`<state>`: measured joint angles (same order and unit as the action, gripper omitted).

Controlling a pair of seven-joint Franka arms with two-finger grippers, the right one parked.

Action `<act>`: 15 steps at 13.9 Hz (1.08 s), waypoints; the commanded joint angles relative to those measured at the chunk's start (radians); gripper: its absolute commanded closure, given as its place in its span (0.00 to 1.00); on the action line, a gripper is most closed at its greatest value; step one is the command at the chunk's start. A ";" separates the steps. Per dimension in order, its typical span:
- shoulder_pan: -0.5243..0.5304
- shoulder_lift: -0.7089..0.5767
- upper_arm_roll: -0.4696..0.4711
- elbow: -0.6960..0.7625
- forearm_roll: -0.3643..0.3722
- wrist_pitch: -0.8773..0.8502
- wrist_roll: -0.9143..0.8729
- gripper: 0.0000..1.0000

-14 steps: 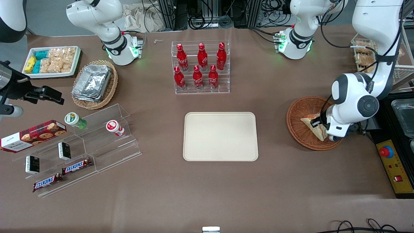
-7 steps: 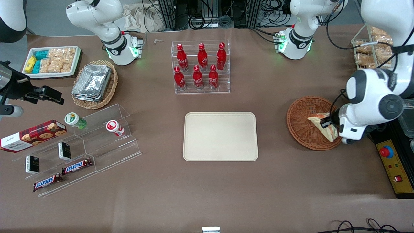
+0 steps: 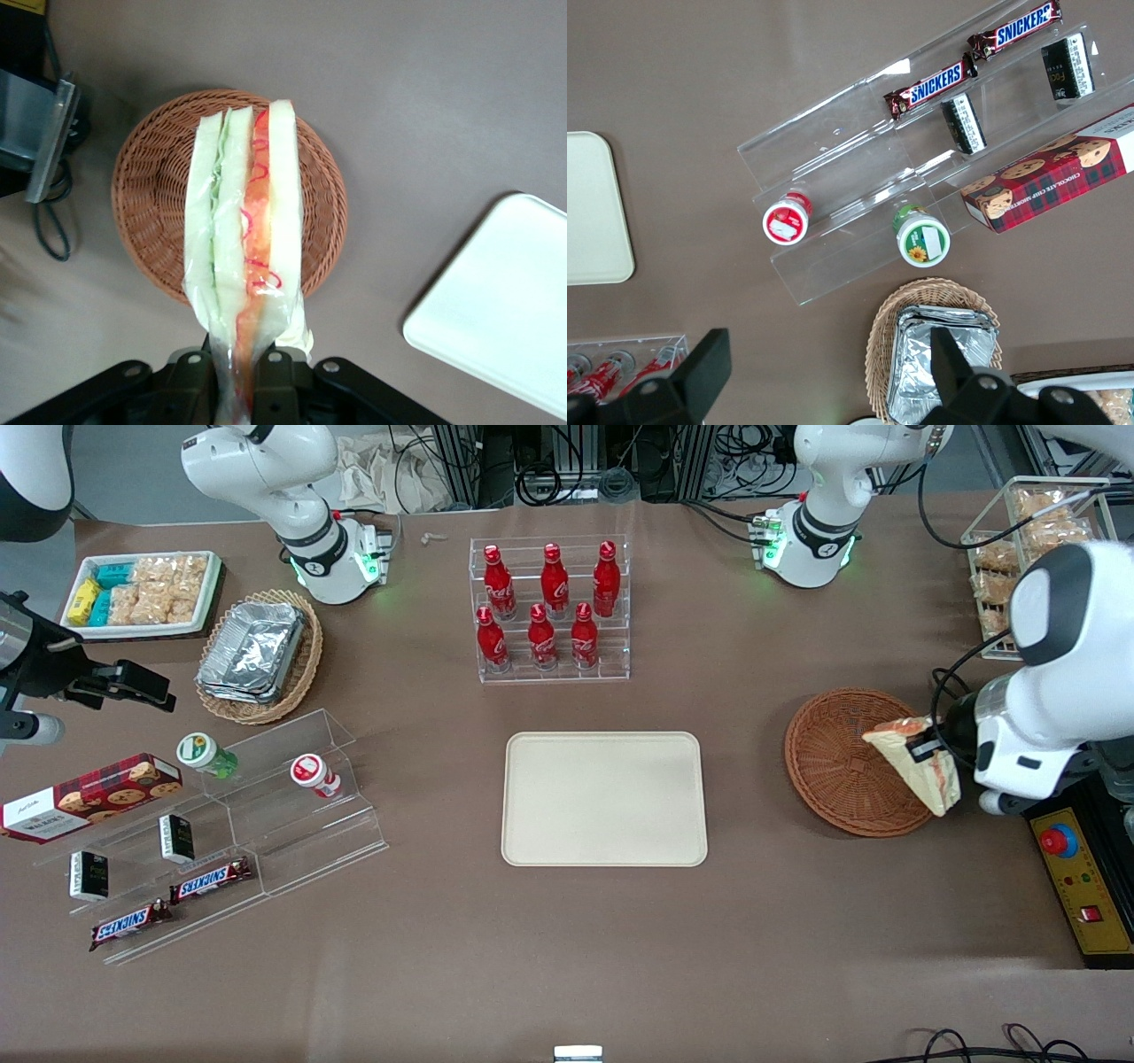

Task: Place sandwich from basket to tray
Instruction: 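Lift the sandwich with the left gripper and carry it toward the cream tray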

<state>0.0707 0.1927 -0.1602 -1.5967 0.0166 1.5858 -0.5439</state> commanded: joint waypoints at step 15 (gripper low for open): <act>-0.381 0.247 -0.002 0.104 -0.024 0.032 -0.059 1.00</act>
<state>-0.2889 0.3747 -0.1731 -1.5379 0.0150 1.6042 -0.5904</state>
